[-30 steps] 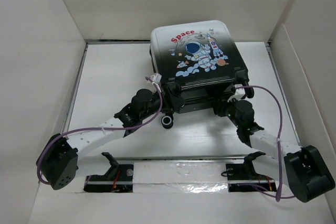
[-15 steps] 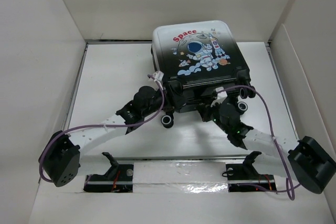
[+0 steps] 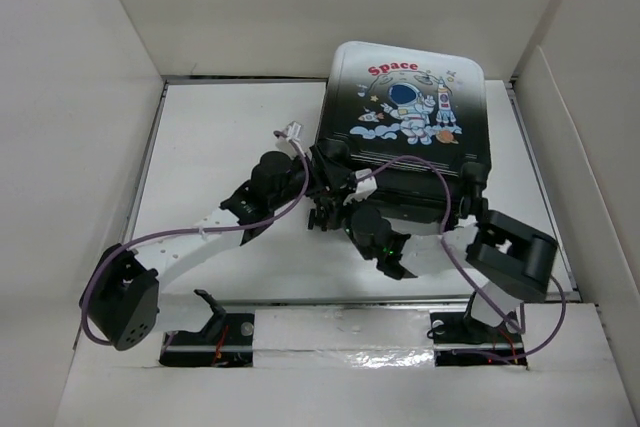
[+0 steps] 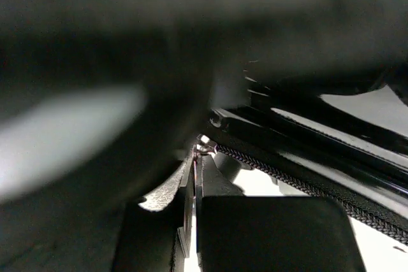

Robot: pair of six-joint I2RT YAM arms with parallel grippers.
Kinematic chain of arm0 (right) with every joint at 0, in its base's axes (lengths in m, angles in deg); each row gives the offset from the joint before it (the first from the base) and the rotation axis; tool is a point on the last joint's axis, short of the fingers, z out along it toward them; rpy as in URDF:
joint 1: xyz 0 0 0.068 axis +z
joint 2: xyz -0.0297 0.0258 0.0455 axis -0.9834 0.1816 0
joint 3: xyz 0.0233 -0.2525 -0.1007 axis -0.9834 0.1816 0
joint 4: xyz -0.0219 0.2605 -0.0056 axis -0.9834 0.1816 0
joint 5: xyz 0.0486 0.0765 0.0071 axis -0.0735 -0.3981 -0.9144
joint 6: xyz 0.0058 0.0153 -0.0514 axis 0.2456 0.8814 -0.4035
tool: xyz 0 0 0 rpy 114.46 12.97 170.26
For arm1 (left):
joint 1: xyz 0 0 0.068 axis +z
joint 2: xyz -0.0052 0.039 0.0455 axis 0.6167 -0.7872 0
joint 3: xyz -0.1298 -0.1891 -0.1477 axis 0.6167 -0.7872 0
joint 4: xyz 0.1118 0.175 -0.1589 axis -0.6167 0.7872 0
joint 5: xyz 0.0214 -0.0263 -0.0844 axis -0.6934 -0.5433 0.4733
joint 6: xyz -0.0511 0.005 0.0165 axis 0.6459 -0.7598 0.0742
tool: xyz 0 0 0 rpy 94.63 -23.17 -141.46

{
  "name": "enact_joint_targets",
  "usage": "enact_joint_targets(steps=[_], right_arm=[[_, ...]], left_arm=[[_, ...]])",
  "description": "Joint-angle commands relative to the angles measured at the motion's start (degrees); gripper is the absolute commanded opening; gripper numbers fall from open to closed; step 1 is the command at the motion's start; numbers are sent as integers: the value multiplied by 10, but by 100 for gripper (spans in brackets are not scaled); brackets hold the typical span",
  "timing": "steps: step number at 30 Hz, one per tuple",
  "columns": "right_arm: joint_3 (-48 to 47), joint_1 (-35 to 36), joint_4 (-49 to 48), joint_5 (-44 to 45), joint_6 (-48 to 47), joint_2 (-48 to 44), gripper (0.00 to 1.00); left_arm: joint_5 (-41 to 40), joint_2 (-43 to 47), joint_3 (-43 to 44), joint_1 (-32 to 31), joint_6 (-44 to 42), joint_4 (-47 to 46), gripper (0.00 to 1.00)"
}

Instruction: Pack the luggage

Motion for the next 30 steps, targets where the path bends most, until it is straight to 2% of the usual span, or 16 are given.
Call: enact_joint_targets(steps=[1,6,9,10,11,12,14,15,17,18,21,25,26,28,29,30], right_arm=[[-111,69,-222,-173,50,96,0],[-146,69,-311,-193,115,193,0],[-69,69,-319,-178,119,173,1],[-68,69,-316,-178,119,161,6],[-21,69,-305,-168,117,145,12],[2,61,-274,-164,117,108,26],[51,55,-240,-154,111,64,42],[98,55,-220,-150,110,39,56],[134,39,-129,-151,102,-51,65],[143,39,-28,-153,94,-82,72],[129,21,181,-157,48,-198,80],[100,-28,324,-181,-28,-320,80],[75,-59,351,-198,-48,-337,77],[52,-82,403,-217,-59,-374,59],[41,-90,404,-231,-63,-381,49],[40,-95,397,-263,-64,-388,32]], left_arm=[[58,81,0,-43,59,-334,0],[-34,150,-118,-43,80,-364,0],[-78,202,-159,-29,66,-340,0],[-78,210,-165,-29,60,-327,0],[-87,217,-171,-22,54,-314,0],[-90,223,-184,-22,40,-300,0],[-110,241,-197,-22,33,-285,0],[-115,247,-205,-22,26,-281,0],[-120,255,-226,-22,25,-280,0],[-120,256,-238,-22,25,-282,0],[-144,242,-259,-36,29,-301,0],[-169,178,-251,-78,21,-327,0],[-160,166,-248,-84,23,-337,10],[-151,148,-240,-84,23,-361,28],[-149,142,-238,-84,23,-362,44],[-150,142,-236,-84,20,-360,50]])
